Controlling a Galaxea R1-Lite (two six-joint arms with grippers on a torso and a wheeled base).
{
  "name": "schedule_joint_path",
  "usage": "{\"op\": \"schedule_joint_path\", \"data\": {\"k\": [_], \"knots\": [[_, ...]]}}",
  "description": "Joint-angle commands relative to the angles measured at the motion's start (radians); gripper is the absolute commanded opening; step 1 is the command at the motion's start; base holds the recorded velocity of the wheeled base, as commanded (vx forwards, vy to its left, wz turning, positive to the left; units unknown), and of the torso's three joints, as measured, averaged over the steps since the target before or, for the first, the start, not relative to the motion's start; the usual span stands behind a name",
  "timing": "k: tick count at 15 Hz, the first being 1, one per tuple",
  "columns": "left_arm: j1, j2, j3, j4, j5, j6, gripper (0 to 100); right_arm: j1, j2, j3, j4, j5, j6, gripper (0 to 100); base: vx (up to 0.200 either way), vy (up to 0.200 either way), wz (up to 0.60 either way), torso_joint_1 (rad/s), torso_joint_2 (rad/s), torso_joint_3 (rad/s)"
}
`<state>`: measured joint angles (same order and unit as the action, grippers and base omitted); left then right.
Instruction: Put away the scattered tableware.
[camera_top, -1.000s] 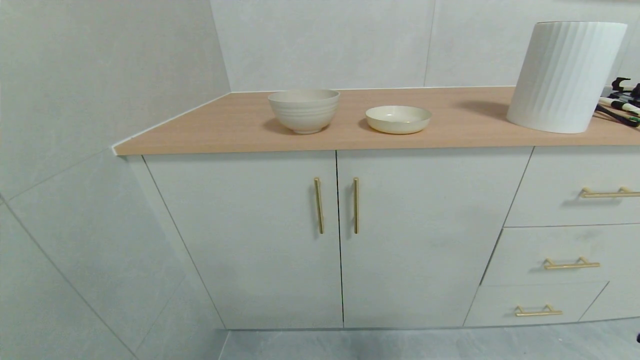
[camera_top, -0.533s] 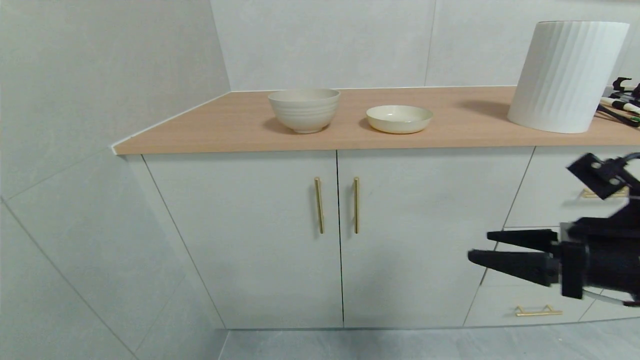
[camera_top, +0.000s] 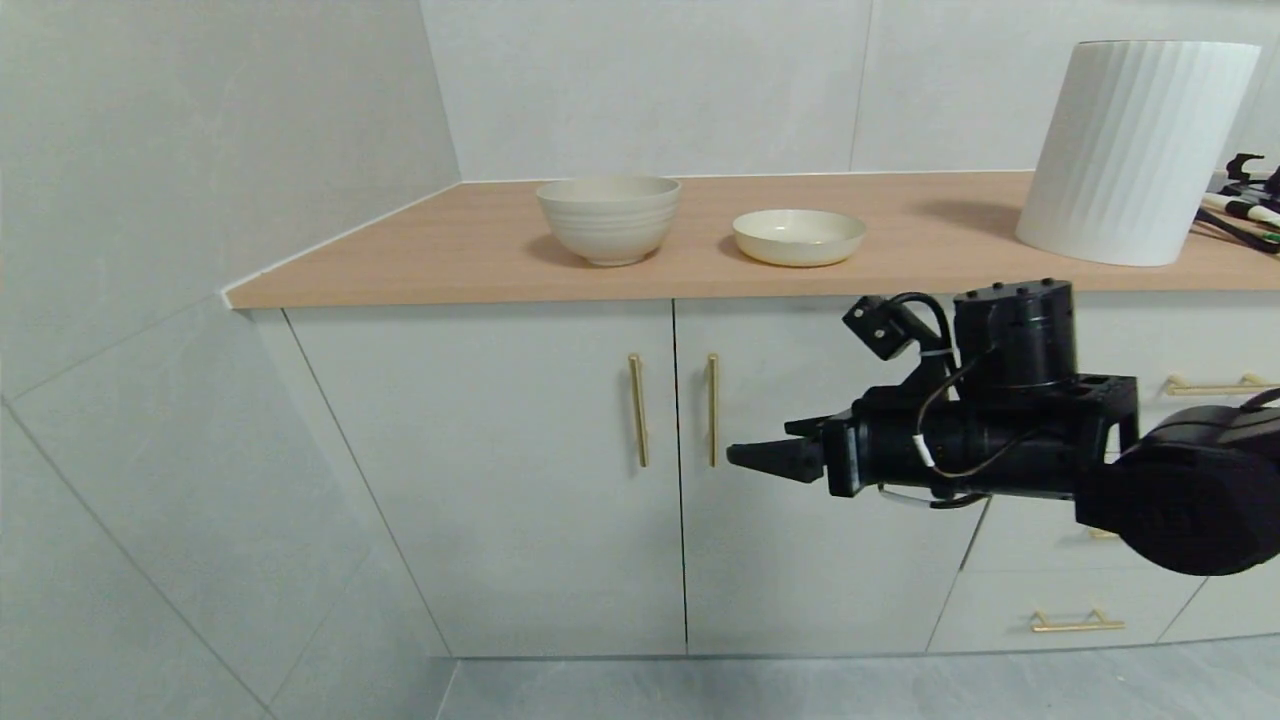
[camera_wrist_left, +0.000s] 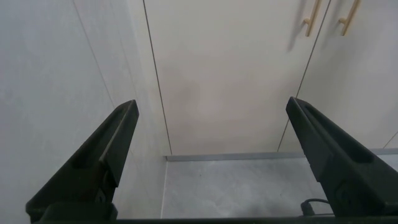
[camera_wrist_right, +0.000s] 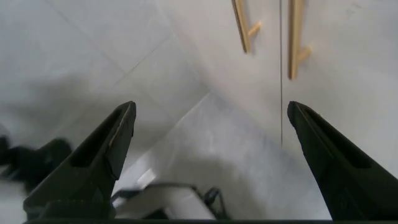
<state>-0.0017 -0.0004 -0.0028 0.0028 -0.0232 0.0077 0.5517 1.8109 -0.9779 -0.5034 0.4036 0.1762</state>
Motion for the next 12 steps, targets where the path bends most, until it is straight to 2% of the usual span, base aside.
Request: {"op": "schedule_joint_path", "data": {"k": [1, 5, 7, 8, 9, 12], "knots": [[0.0, 0.0, 0.001, 0.0, 0.0, 0.0, 100, 0.013, 0.111, -0.005, -0.056, -0.04, 0.006, 100, 0.0, 0.0, 0.0, 0.0, 0.0, 0.0], [0.0, 0.0, 0.0, 0.0, 0.0, 0.0, 100, 0.027, 0.219, -0.064, -0.207, -0.077, 0.101, 100, 0.0, 0.0, 0.0, 0.0, 0.0, 0.0], [0.0, 0.0, 0.0, 0.0, 0.0, 0.0, 100, 0.033, 0.308, -0.127, -0.302, -0.175, 0.134, 100, 0.0, 0.0, 0.0, 0.0, 0.0, 0.0], [0.0, 0.0, 0.0, 0.0, 0.0, 0.0, 100, 0.033, 0.308, -0.127, -0.302, -0.175, 0.134, 100, 0.0, 0.0, 0.0, 0.0, 0.0, 0.0], [0.0, 0.0, 0.0, 0.0, 0.0, 0.0, 100, 0.047, 0.352, -0.183, -0.34, -0.213, 0.218, 100, 0.0, 0.0, 0.0, 0.0, 0.0, 0.0], [0.0, 0.0, 0.0, 0.0, 0.0, 0.0, 100, 0.047, 0.401, -0.232, -0.351, -0.213, 0.233, 100, 0.0, 0.0, 0.0, 0.0, 0.0, 0.0]]}}
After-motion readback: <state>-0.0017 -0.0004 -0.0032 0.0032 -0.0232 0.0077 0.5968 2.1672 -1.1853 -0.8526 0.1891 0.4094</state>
